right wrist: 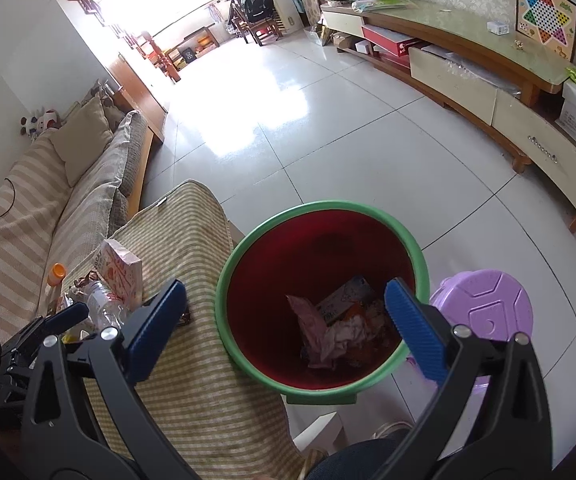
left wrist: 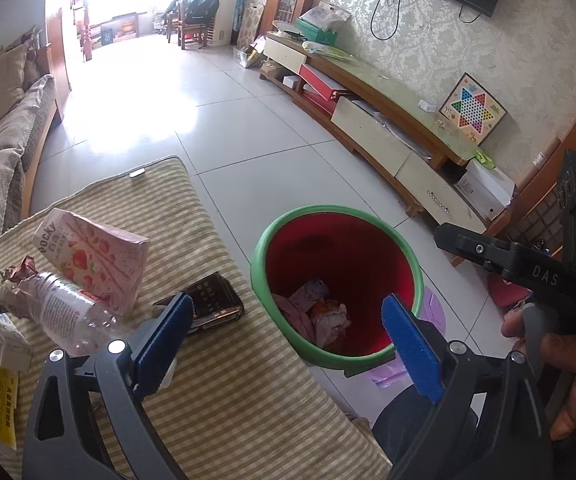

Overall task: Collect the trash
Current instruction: 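Move both open tools back over the table toward the bottle and yellow wrapper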

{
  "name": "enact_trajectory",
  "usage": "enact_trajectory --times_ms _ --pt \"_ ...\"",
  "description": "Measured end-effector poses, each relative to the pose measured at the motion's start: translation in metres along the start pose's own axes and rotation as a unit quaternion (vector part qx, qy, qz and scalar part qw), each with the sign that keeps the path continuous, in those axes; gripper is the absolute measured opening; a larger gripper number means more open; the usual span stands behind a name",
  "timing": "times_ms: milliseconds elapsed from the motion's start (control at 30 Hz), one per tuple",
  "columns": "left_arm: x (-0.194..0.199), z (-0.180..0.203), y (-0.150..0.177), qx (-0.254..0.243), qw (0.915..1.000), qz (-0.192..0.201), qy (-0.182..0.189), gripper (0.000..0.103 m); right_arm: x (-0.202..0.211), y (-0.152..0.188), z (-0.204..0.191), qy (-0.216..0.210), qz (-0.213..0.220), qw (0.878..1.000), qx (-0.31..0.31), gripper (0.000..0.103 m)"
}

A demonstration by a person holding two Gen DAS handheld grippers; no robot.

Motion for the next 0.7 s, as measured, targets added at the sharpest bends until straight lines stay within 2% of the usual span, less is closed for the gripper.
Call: enact_trajectory --times_ms 167,400,700 --pt "0.025 -0.024 0.02 0.017 0.9996 0.012 -0.019 0.095 0.01 0.009 -0.023 0.016 0.01 0.999 0.029 0.098" --pt "0.065 -0.073 0.063 0.053 0.9972 0.02 -0.048 0.095 0.006 0.03 -0.078 0.002 0.003 0.997 0.073 0.098" --pt "0.112 -0.157 0.128 0.136 0.9868 0.033 -0.082 0.095 -0.013 0.07 -0.156 -0.018 -0.024 0.991 0.129 0.098"
Point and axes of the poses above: each gripper's, at about its wrist camera, not at the fingertips, and x roughly against the way its jaws point, z to its right, y to its underside, the point moved 8 cm from there along -x, roughly the way its jaws point, and after that the axes turned 9 degrees about -z, right-handed, at the moved point
